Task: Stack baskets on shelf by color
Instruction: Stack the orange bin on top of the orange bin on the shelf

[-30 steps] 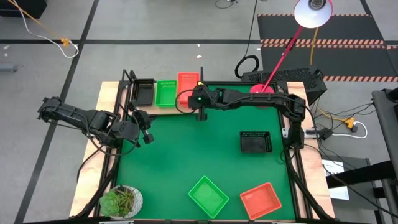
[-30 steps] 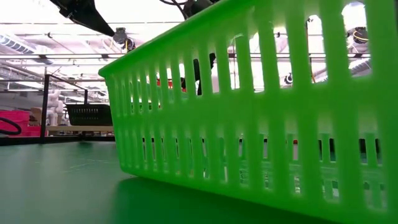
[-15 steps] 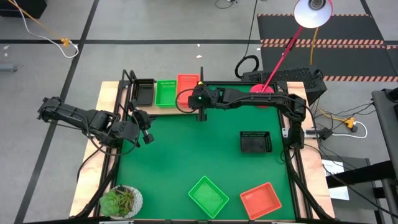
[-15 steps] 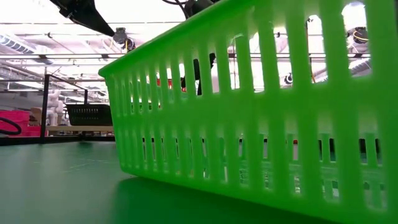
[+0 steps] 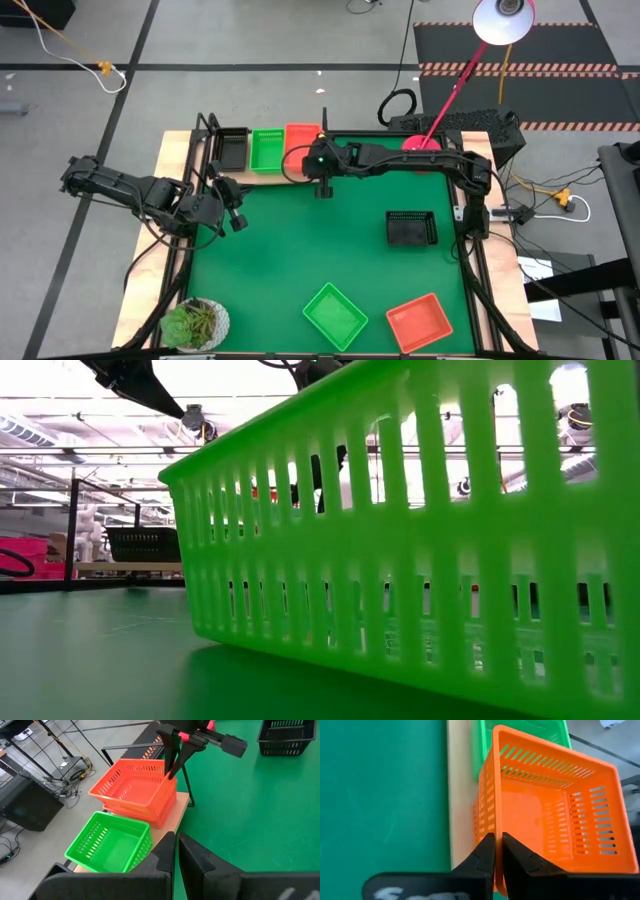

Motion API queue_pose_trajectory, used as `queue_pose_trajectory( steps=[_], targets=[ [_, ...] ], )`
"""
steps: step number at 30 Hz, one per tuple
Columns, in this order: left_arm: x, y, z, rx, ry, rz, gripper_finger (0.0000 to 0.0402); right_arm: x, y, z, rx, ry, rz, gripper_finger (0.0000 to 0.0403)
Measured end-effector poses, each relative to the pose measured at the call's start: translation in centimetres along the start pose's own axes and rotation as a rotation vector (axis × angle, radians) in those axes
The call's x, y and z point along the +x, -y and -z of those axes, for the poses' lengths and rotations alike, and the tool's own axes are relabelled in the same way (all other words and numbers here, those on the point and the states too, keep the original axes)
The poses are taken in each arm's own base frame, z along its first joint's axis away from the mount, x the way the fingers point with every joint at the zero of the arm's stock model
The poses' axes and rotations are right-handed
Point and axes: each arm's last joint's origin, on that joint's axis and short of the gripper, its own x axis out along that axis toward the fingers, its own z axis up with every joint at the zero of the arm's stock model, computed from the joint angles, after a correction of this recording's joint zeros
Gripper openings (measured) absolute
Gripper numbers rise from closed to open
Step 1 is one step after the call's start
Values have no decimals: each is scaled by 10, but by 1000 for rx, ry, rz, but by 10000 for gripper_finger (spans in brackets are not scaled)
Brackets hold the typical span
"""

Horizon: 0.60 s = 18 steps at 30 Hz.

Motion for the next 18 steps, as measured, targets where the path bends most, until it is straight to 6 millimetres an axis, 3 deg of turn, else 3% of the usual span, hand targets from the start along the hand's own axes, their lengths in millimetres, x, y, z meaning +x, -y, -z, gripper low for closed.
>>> queue_pose_trajectory(
  steps=[18],
  targets=[
    [0,0,0,0,0,0,24,0,2,2,-102,-41,60,14]
  ],
)
